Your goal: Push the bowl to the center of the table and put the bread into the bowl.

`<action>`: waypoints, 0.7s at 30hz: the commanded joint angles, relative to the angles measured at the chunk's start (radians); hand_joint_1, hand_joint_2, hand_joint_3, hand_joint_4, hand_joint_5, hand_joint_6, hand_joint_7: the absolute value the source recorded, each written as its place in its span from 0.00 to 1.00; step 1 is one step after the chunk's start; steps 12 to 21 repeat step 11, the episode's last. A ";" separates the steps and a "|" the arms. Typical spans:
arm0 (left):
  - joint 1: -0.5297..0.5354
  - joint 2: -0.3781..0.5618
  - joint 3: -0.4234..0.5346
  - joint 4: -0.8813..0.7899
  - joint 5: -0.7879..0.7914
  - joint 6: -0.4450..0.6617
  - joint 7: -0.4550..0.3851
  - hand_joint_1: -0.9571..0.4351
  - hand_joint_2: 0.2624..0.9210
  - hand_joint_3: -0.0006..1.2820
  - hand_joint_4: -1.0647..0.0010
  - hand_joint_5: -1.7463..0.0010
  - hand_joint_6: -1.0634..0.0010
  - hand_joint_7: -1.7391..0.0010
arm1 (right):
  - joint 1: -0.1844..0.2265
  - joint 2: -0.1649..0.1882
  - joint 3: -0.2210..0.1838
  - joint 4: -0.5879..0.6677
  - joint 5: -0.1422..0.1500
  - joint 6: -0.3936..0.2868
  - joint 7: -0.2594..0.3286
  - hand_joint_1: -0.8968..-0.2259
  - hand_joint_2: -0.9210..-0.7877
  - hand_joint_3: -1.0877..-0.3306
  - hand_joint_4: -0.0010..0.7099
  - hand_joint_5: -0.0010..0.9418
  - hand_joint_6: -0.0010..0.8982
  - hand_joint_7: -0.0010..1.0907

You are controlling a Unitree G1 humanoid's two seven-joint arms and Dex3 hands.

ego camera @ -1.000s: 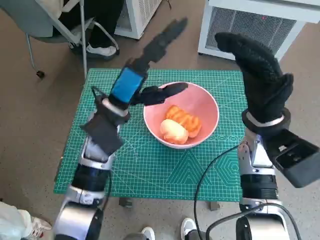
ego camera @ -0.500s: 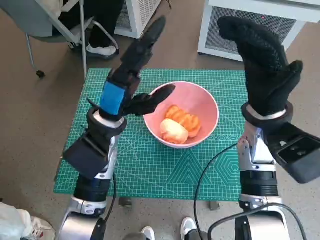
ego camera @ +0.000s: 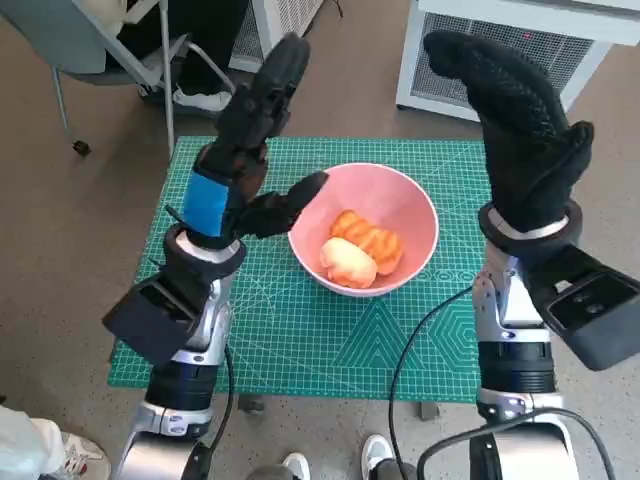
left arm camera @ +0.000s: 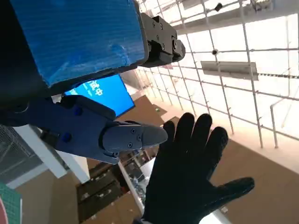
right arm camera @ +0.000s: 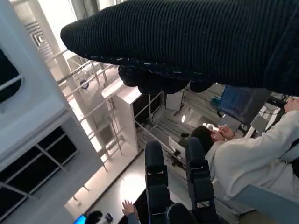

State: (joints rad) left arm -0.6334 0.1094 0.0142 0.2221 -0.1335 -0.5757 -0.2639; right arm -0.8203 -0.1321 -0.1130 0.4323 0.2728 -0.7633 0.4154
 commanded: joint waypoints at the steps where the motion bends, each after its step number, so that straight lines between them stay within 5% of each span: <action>1: 0.023 0.005 0.011 -0.033 -0.027 0.011 -0.012 0.33 1.00 0.26 0.79 0.99 0.74 0.96 | -0.001 0.003 0.004 -0.006 -0.009 0.016 -0.007 0.52 0.00 0.45 0.26 0.17 0.00 0.60; 21: 0.039 0.005 0.022 -0.055 -0.010 0.008 0.008 0.31 1.00 0.26 0.80 0.99 0.73 0.96 | 0.006 0.000 0.004 -0.009 -0.014 0.020 -0.011 0.52 0.00 0.45 0.27 0.16 0.00 0.59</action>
